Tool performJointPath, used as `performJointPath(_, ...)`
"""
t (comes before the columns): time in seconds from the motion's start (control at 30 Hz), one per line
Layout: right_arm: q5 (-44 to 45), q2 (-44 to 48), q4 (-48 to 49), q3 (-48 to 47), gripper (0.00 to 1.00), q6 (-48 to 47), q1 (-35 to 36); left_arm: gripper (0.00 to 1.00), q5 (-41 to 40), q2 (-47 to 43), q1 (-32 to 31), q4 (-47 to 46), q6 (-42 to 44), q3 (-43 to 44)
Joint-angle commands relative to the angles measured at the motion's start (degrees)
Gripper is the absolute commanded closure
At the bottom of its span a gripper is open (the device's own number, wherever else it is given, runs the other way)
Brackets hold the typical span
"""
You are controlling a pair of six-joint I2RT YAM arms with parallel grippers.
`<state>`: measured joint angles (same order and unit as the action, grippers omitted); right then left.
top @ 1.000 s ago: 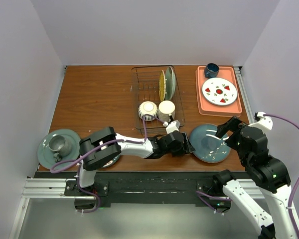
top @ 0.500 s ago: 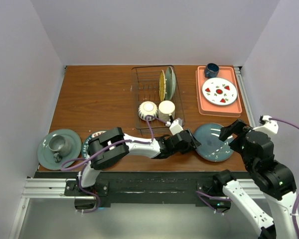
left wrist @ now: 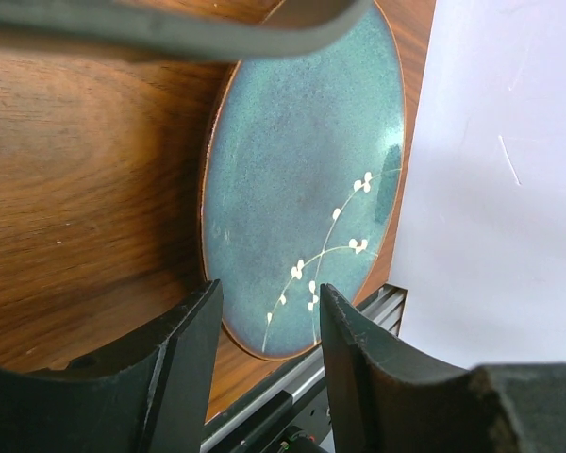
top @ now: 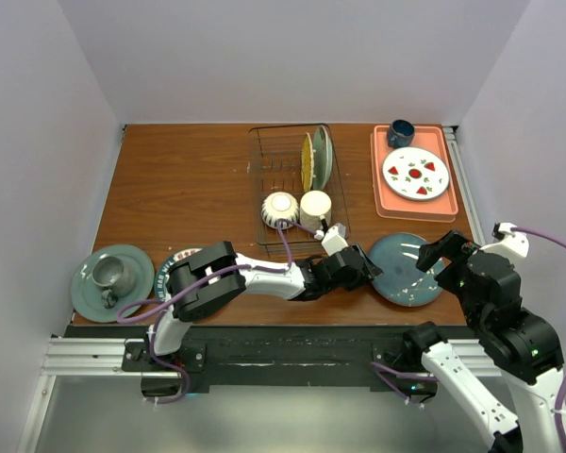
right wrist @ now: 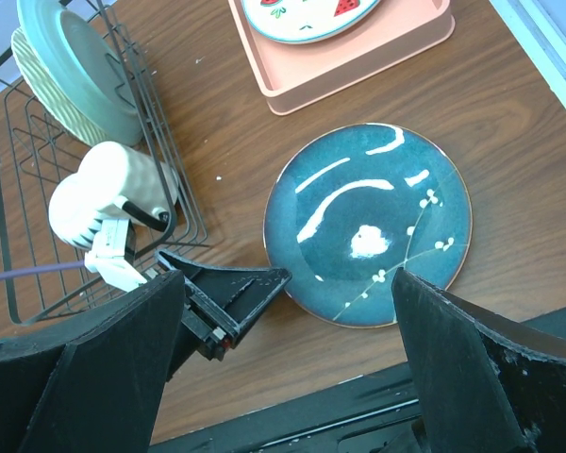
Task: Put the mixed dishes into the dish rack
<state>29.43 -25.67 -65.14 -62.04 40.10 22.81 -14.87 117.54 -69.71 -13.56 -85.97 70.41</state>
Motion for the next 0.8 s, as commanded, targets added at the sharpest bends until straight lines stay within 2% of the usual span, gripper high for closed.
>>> performJointPath(0.0,1.2,0.3,0.1,-1.7,0.05,-0.6,-0.1,0.5,5.6,3.8,-1.0,7.1,-6.7,-2.0)
performJointPath(0.2,1.0,0.2,0.6,-1.3,0.05,-0.5,-0.1,0.42,4.9,3.7,-1.1,10.7,-6.6,-1.7)
performJointPath(0.37,1.2,-0.1,0.7,-1.2,0.05,-0.3,-0.1,0.38,4.8,6.6,-1.1,16.1,-4.8,3.2)
performJointPath(0.63,2.1,-0.4,0.5,-1.2,0.05,0.2,-0.1,0.39,4.8,9.7,-1.0,17.6,-5.0,6.3)
performJointPath(0.77,2.4,-0.8,0.5,-1.6,0.05,0.2,-0.1,0.46,5.3,11.1,-1.0,18.0,-5.0,7.9)
